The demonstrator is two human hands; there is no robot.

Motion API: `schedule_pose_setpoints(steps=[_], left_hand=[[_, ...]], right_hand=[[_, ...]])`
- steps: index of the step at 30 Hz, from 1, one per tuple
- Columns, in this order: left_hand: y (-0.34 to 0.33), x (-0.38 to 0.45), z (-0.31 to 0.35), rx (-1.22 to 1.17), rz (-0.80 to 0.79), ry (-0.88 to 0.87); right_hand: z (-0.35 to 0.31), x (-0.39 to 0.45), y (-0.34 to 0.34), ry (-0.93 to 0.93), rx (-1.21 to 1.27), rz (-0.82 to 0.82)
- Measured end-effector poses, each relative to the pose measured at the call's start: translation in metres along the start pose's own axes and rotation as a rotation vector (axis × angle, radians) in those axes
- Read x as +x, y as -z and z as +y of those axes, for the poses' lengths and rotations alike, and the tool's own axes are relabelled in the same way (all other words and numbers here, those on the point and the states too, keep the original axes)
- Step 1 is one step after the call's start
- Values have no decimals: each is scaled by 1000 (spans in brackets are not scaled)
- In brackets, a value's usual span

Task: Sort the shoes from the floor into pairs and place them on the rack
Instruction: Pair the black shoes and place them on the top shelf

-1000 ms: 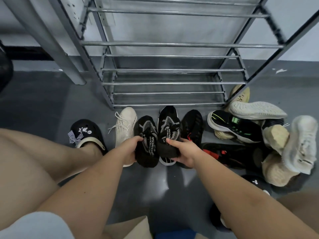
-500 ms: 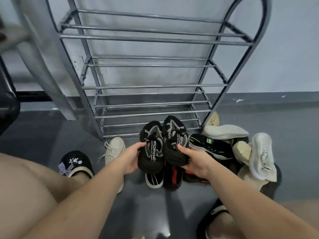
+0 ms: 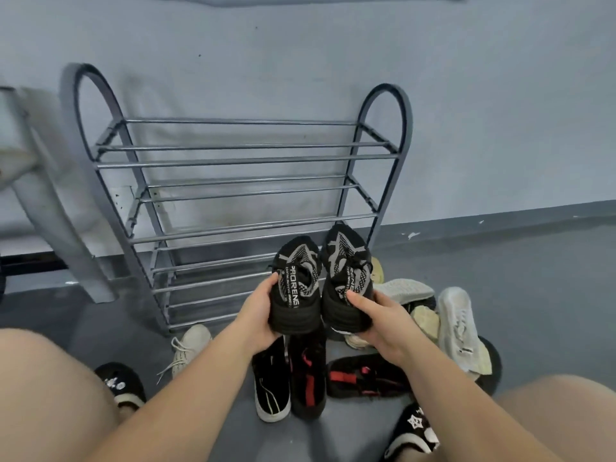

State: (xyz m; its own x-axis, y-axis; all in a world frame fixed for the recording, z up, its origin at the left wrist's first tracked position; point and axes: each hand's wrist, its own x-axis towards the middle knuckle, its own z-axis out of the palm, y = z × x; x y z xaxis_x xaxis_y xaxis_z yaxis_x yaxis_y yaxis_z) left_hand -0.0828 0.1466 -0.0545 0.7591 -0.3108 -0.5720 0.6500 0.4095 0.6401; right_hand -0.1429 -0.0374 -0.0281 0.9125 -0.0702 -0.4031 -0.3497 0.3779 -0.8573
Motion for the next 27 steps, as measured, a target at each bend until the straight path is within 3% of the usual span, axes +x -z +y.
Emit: schedule_pose_setpoints(steps=[6,15,27], left_hand=[[-15,-14,7,101,-194,-62],[-31,-27,20,154,-152,-142],[-61,-55,54,68,-307,-256]], right_hand=[[-20,-8,4,90,-17,20],[-34,-15,4,140,8,5],[-79,-34,-14,345,68,-2]])
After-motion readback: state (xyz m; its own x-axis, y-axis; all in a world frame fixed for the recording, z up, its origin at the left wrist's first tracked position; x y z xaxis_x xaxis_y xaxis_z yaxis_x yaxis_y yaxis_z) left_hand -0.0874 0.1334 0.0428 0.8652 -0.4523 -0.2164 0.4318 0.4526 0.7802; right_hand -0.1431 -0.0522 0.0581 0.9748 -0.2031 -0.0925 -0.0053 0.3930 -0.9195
